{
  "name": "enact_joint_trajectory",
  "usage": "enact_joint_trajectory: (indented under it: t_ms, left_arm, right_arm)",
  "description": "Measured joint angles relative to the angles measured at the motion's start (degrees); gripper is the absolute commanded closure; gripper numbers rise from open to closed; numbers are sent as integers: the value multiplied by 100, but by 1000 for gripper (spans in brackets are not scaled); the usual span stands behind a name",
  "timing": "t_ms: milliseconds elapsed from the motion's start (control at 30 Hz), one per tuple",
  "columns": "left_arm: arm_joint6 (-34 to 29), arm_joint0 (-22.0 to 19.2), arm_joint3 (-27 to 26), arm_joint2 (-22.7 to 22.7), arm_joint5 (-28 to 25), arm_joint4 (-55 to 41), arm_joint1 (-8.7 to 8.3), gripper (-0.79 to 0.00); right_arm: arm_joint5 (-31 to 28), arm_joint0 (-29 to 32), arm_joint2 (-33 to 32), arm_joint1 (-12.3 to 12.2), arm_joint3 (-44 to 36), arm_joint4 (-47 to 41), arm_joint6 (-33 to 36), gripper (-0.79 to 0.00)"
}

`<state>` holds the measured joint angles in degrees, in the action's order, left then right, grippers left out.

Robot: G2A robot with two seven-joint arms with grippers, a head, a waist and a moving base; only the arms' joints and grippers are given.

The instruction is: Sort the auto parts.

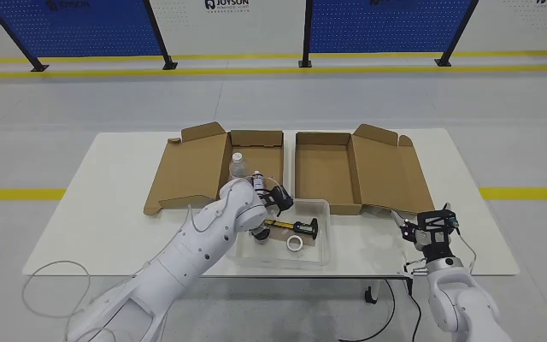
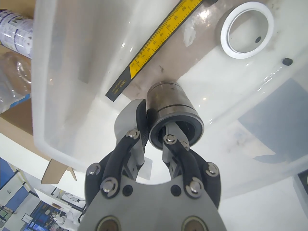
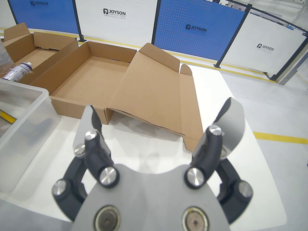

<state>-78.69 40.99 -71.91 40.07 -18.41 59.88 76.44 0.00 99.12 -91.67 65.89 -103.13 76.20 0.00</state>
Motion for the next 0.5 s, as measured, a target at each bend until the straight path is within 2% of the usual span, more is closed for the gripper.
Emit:
enact_joint_trajectory:
  t_ms: [267,500]
  left_arm:
    - [-90,129,-757,513,238,-245,-123,0]
    - [-206,336,-1412,984,-51,-969,-242,0]
  right_arm:
    - [0,0,0,0,0,0,0,-785]
    - [0,0,0,0,0,0,0,-785]
